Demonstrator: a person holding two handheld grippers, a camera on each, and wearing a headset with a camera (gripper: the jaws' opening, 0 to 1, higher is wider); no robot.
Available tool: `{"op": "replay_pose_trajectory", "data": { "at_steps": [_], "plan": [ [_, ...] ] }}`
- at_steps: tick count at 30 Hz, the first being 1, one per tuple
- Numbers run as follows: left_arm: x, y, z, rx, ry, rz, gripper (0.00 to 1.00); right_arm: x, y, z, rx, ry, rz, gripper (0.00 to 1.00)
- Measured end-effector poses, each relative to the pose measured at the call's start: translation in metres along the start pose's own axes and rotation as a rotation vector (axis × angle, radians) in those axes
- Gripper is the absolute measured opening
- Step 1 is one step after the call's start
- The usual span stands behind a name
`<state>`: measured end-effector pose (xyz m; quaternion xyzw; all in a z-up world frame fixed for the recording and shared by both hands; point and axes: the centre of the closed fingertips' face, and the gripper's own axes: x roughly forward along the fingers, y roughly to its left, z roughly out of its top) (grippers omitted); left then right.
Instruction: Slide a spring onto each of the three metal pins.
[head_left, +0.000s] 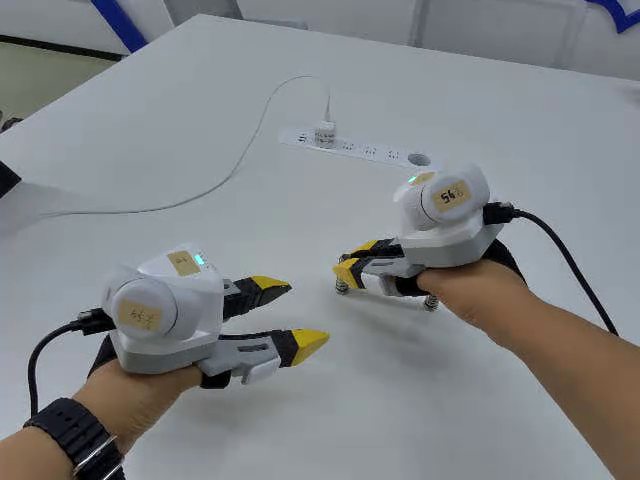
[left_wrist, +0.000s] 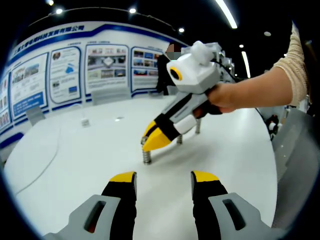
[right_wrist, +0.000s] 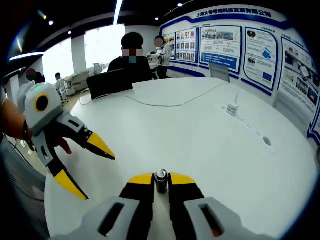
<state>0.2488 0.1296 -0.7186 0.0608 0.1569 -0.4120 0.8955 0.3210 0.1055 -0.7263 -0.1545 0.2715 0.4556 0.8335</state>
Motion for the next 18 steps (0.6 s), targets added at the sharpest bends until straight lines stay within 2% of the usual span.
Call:
{"op": "replay_pose_trajectory", "data": {
  "at_steps": [4, 9, 14, 18],
  "plan": [
    [0.000, 0.000, 0.000, 0.000, -0.001, 0.001, 0.44, 0.001, 0.001, -0.005, -0.033, 0.022, 0.000, 0.14],
    [0.000, 0.000, 0.001, 0.001, -0.003, 0.001, 0.45, -0.002, 0.002, -0.004, -0.054, 0.024, -0.004, 0.17],
    [0.001, 0.000, 0.004, 0.001, -0.009, 0.001, 0.45, -0.010, 0.004, -0.004, -0.080, 0.025, -0.020, 0.19],
    [0.001, -0.001, 0.006, -0.001, -0.015, 0.002, 0.46, -0.022, 0.008, 0.000, -0.085, 0.004, -0.031, 0.20]
  ]
}}
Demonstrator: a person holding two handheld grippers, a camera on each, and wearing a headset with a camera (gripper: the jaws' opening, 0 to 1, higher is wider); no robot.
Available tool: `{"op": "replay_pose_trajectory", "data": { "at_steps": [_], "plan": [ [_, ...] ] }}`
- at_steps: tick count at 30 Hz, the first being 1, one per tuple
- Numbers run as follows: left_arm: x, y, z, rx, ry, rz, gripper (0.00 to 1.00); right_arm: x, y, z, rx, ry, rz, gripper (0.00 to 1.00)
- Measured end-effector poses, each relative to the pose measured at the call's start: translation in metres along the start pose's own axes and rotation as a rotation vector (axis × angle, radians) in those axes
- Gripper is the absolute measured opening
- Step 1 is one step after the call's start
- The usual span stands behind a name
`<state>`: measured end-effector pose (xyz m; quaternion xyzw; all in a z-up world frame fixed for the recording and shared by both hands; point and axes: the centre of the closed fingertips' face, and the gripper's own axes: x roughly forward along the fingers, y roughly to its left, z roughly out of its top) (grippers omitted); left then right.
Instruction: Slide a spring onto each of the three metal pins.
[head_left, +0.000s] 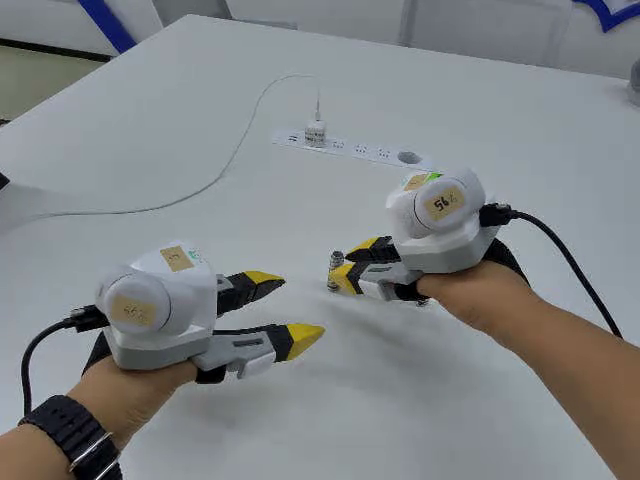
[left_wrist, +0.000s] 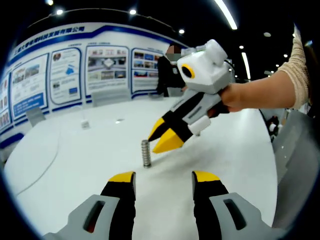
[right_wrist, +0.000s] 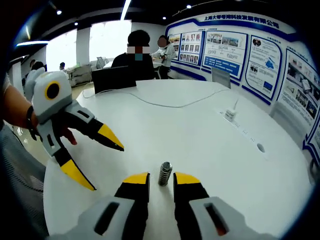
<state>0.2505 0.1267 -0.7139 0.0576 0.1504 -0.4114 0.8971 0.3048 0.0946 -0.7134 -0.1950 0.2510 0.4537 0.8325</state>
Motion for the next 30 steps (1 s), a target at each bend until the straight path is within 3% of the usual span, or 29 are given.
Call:
{"op": "replay_pose_trajectory", "data": {
  "at_steps": [14, 24, 30],
  "plan": [
    [-0.001, -0.005, 0.003, -0.003, -0.001, -0.007, 0.50, -0.039, 0.018, -0.008, -0.009, -0.038, 0.011, 0.23],
    [-0.002, -0.010, 0.002, 0.010, 0.007, -0.021, 0.55, -0.061, 0.026, -0.028, 0.003, -0.032, 0.008, 0.24],
    [0.000, -0.012, 0.002, 0.014, 0.015, -0.029, 0.57, -0.079, 0.022, -0.045, 0.013, -0.019, -0.015, 0.26]
  ]
}}
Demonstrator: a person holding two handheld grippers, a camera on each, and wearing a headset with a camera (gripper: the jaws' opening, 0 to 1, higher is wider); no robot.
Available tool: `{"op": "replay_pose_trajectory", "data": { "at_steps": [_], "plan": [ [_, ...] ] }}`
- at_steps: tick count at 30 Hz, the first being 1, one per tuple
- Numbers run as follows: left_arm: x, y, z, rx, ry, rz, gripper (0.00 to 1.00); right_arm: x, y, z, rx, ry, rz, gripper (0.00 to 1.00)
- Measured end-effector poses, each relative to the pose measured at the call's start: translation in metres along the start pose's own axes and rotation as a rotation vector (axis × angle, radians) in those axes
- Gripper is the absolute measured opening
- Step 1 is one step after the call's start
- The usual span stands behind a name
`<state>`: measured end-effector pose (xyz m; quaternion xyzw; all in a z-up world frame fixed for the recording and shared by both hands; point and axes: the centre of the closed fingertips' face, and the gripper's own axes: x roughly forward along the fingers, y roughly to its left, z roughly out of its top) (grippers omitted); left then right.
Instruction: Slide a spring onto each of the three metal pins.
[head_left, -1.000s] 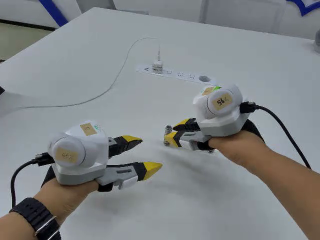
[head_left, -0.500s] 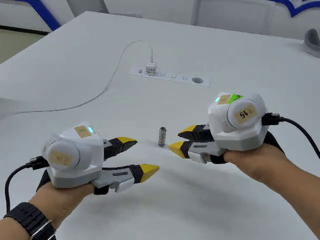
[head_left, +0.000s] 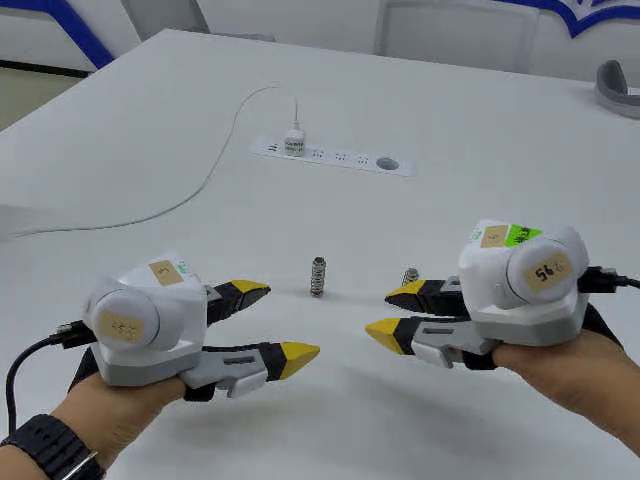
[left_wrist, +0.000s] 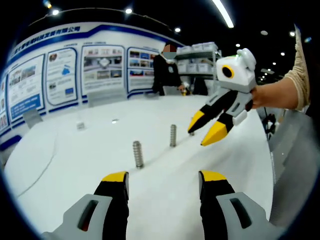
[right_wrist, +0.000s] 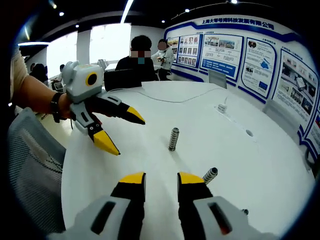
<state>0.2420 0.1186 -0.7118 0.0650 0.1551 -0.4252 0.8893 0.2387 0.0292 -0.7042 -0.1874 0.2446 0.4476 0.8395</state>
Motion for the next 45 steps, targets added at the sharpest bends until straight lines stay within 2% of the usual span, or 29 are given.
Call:
{"op": "replay_pose_trajectory", "data": {
  "at_steps": [8, 19, 27, 32, 37, 45],
  "plan": [
    [0.002, -0.001, 0.000, -0.001, 0.004, -0.006, 0.60, -0.019, -0.011, -0.017, 0.035, 0.006, -0.043, 0.29],
    [0.003, -0.003, -0.004, -0.001, 0.017, -0.015, 0.63, -0.043, -0.028, -0.027, 0.058, -0.006, -0.102, 0.33],
    [0.004, -0.003, -0.005, -0.006, 0.019, -0.015, 0.65, -0.059, -0.045, -0.045, 0.092, 0.001, -0.156, 0.38],
    [0.004, -0.003, -0.006, -0.009, 0.022, -0.015, 0.65, -0.068, -0.049, -0.052, 0.100, 0.004, -0.183, 0.41],
    [0.005, -0.003, -0.007, -0.012, 0.025, -0.015, 0.66, -0.074, -0.054, -0.055, 0.113, -0.016, -0.198, 0.45],
    [0.004, -0.003, -0.009, -0.014, 0.031, -0.014, 0.67, -0.077, -0.056, -0.066, 0.116, -0.032, -0.187, 0.57]
  ]
}}
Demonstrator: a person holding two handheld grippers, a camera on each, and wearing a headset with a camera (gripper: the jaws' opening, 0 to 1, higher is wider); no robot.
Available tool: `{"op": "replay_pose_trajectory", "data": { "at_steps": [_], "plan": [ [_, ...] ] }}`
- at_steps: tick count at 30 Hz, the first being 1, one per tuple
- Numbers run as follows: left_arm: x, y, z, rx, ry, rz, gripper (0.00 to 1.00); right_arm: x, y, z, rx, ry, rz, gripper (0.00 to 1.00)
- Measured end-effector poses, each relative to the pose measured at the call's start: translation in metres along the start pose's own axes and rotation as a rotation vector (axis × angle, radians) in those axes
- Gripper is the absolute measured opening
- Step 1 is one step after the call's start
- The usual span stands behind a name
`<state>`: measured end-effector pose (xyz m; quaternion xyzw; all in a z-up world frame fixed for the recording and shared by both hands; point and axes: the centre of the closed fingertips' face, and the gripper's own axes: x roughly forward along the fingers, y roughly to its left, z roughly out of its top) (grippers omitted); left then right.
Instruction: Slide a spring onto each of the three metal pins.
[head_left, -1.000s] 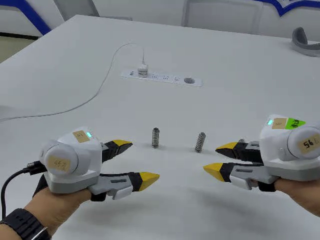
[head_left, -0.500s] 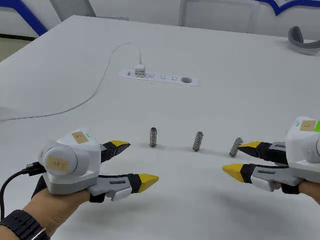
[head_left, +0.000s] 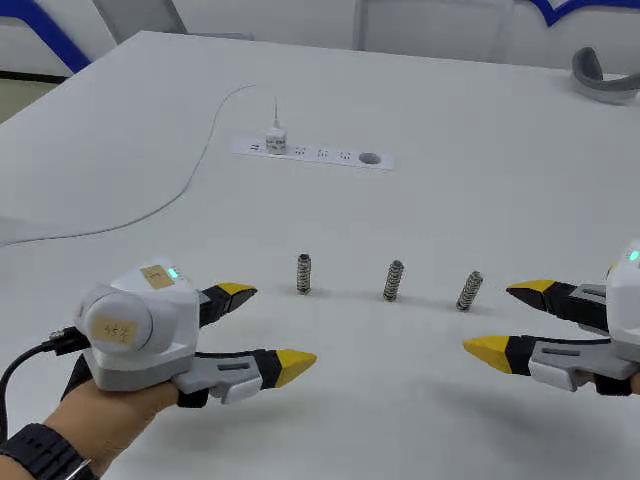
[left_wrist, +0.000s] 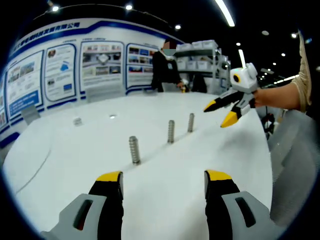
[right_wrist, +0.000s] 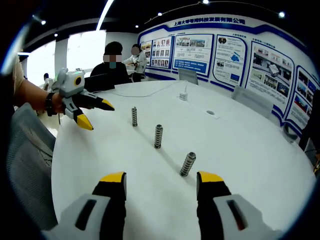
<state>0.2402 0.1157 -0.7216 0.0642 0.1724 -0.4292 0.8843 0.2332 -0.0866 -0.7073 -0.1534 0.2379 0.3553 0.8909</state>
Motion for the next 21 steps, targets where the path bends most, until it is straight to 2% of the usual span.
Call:
{"op": "replay_pose_trajectory", "data": {
  "at_steps": [8, 17, 21],
  "plan": [
    [-0.0003, 0.0003, -0.0014, -0.006, 0.002, 0.003, 0.68, -0.0019, -0.0032, -0.0083, 0.031, -0.022, 0.007, 0.65],
    [0.0004, -0.0010, -0.0033, -0.012, 0.007, 0.002, 0.69, -0.0017, -0.0003, -0.0090, 0.039, -0.049, 0.021, 0.70],
    [0.0002, -0.0014, -0.0042, -0.014, 0.011, 0.002, 0.69, -0.0026, -0.0045, -0.0095, 0.043, -0.058, 0.014, 0.72]
  ]
}}
